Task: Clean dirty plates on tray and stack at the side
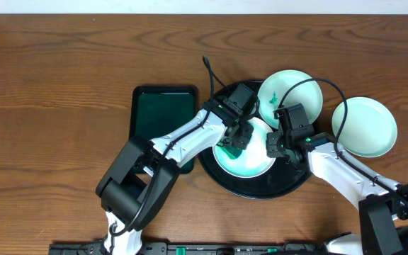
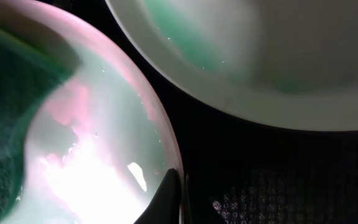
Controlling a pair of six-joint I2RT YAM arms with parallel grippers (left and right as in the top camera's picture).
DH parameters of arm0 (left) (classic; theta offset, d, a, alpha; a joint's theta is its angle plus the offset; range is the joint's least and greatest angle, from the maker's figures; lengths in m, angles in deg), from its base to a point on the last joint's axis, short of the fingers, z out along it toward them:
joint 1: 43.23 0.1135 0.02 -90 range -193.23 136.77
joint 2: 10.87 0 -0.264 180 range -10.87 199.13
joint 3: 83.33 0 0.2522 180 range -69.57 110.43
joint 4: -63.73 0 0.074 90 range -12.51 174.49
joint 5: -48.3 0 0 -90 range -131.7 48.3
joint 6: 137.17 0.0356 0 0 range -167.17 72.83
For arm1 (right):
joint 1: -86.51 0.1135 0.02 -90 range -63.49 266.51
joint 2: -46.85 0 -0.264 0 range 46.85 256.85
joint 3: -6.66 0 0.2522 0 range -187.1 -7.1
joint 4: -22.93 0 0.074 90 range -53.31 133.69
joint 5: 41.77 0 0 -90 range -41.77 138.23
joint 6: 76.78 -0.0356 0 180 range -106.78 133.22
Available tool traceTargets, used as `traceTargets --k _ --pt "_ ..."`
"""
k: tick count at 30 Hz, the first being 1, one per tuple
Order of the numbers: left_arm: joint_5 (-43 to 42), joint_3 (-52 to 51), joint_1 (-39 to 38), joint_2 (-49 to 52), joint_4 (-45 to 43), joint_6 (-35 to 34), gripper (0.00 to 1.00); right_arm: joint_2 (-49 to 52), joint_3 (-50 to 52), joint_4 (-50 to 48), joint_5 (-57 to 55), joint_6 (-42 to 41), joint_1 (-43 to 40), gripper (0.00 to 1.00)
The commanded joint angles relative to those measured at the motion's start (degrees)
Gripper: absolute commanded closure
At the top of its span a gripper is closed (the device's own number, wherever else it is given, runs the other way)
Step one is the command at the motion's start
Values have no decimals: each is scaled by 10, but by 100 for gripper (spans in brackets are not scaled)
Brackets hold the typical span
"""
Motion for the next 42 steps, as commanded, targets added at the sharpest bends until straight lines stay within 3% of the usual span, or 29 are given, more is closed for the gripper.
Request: traceTargets --k 1,9,17,33,42 --pt "-62 1 -11 -35 -13 27 93 6 3 -5 19 9 -6 99" --pt "-5 1 -11 -125 -7 31 93 6 3 -5 19 9 -6 99" --pt "47 1 -10 -99 10 31 93 6 3 -5 19 9 -6 99" --pt "45 -9 23 -10 28 17 93 6 3 -7 19 9 -6 99" --pt "-35 -71 22 3 -53 17 93 6 3 -7 19 9 -6 99"
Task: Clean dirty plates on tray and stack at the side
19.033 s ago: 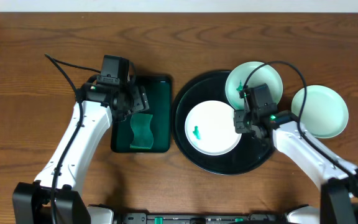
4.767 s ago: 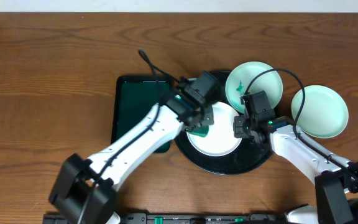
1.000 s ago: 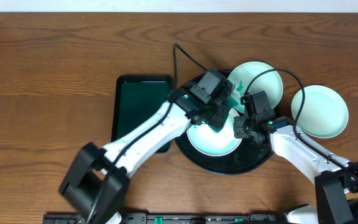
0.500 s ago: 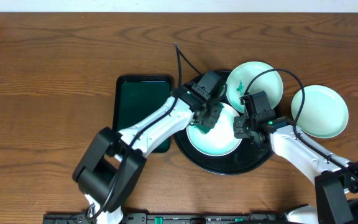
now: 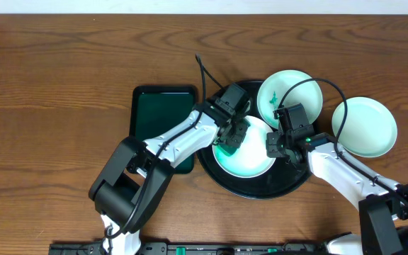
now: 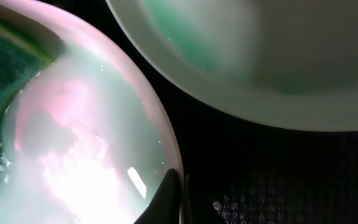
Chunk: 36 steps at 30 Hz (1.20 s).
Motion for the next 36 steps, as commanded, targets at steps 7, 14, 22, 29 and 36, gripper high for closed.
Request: traceTargets --k 7,14,22,29,36 --pt "-137 -38 0 20 -31 -7 93 6 3 -6 19 7 -6 99" --pt "-179 -37 1 -18 -34 -7 93 6 3 -7 19 7 -6 99" --pt "-163 -37 9 -151 -33 -7 93 6 3 -6 19 7 -6 99" --pt "-6 -38 9 -213 24 -54 93 6 3 -6 19 7 -6 99" --pt "80 -38 9 -210 52 -95 93 6 3 -7 19 7 -6 99"
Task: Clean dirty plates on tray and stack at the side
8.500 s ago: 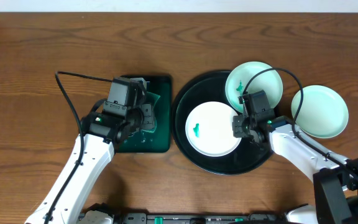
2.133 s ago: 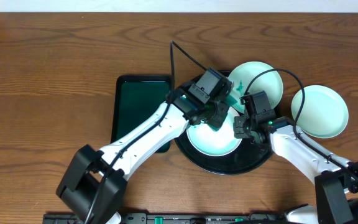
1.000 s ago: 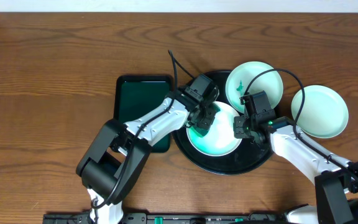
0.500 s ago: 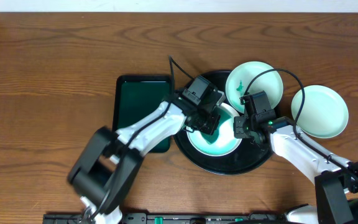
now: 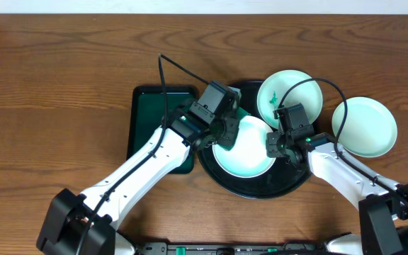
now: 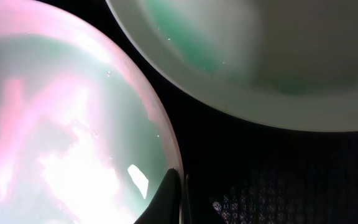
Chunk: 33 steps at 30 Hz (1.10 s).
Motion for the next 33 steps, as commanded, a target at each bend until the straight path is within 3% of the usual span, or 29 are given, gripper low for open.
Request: traceTargets --k 1,33 --pt "71 3 3 0 -1 -33 93 6 2 -6 19 7 -6 99" --pt "69 2 3 27 0 -45 93 6 2 -7 34 7 -6 99"
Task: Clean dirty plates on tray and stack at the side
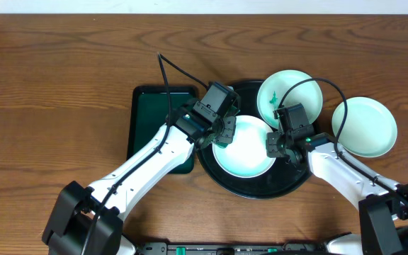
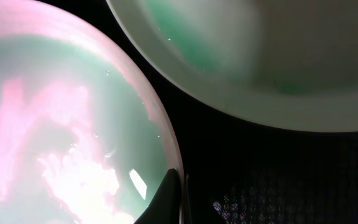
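Note:
A pale green plate (image 1: 245, 149) lies in the middle of the round black tray (image 1: 261, 190); in the right wrist view its wet face (image 2: 73, 124) shines. My right gripper (image 1: 275, 145) is shut on the plate's right rim, one fingertip (image 2: 169, 198) over the edge. At the plate's left rim my left gripper (image 1: 220, 134) holds a green sponge (image 1: 222, 141). A second plate (image 1: 289, 95) with a green smear sits at the tray's back right, its underside (image 2: 260, 56) above the rim.
A third pale plate (image 1: 364, 126) rests on the wooden table to the right of the tray. A dark green rectangular tray (image 1: 160, 117) lies to the left, partly under my left arm.
Almost nothing has moved. My left gripper stays at the plate's left rim with the sponge, its arm shifted slightly. My right gripper still pinches the right rim.
First my left gripper pressed the green sponge on the plate's left half while my right gripper held the rim. Then the sponge sat further left on the plate. Later it was off the plate's face, at the left rim, where it stays now.

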Controlling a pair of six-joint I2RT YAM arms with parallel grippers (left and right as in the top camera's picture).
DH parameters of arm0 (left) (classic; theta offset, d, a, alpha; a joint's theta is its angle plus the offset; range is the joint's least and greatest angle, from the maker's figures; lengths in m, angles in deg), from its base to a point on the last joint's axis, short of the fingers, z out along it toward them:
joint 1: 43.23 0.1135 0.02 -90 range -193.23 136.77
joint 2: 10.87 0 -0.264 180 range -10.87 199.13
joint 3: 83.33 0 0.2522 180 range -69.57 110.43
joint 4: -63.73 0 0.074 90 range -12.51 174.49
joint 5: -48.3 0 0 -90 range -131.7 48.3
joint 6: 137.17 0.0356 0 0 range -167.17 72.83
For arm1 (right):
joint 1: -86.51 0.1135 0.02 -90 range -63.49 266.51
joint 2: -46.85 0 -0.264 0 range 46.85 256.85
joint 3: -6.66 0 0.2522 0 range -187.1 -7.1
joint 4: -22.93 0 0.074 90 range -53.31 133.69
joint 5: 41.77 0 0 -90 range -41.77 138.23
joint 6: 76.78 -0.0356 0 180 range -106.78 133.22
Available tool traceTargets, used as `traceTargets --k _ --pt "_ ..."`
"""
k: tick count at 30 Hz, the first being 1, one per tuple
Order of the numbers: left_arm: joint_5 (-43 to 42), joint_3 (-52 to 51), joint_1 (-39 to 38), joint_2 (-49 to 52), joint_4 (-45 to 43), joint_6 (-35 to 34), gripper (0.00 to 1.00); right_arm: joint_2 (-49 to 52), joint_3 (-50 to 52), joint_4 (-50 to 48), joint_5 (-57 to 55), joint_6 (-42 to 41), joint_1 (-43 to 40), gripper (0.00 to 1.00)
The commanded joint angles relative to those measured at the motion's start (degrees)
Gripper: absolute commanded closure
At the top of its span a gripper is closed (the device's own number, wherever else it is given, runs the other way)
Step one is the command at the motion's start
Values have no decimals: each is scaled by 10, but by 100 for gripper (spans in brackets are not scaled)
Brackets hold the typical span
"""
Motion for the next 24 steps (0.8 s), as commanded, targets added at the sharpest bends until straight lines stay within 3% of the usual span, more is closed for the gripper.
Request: traceTargets --k 1,24 --pt "7 2 3 5 0 -6 93 6 2 -6 33 7 -6 99" --pt "-30 1 -2 116 -46 -47 93 6 2 -6 33 7 -6 99"
